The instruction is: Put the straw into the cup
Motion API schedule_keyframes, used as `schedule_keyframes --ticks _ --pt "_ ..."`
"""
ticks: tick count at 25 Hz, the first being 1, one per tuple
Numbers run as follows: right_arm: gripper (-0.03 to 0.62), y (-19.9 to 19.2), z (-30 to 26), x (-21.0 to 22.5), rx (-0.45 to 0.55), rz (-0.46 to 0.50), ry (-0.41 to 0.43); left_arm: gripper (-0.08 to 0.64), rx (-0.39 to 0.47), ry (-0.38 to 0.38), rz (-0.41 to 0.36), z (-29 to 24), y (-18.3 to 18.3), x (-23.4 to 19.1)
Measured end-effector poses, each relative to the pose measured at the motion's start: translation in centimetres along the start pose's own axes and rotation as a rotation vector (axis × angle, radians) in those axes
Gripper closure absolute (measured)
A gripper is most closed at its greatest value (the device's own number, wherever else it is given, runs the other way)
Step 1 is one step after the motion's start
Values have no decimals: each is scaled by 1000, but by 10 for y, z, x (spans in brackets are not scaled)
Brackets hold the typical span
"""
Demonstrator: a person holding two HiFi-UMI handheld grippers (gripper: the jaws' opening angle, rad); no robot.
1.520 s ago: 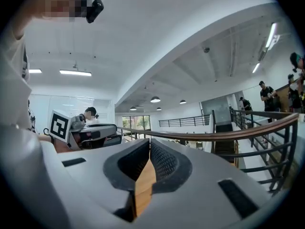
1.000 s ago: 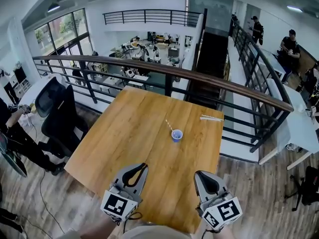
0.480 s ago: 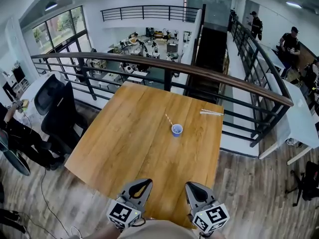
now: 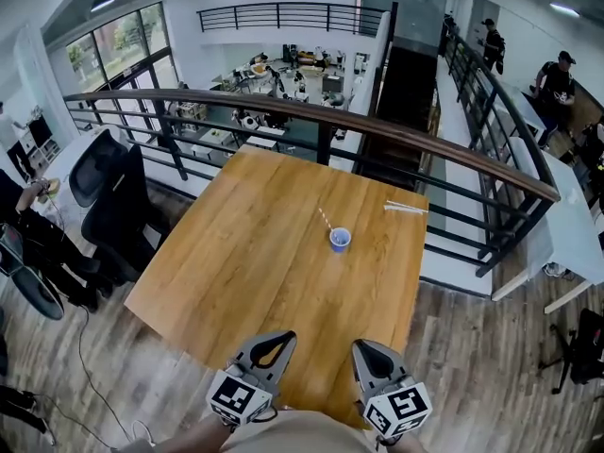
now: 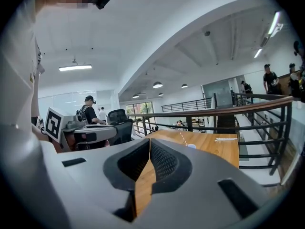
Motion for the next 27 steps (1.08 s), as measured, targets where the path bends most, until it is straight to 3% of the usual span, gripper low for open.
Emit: schedule_keyframes --ticks 6,9,27 --pt "571 -2 1 -4 -8 4 11 545 35 3 -5 -1 13 -1" --pt "571 4 0 -1 5 10 7 545 28 -8 -32 -5 16 1" --pt "571 12 6 7 52 2 -81 545 -6 -40 -21 -6 11 5"
Point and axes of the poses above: the fingertips, and each gripper's own axes: z backward along the fingers, x to its right, y out of its top, the point moved 1 cm from there along z, backward along the fingers, and after that the axes turned 10 degrees about z, right-handed, at the moved point
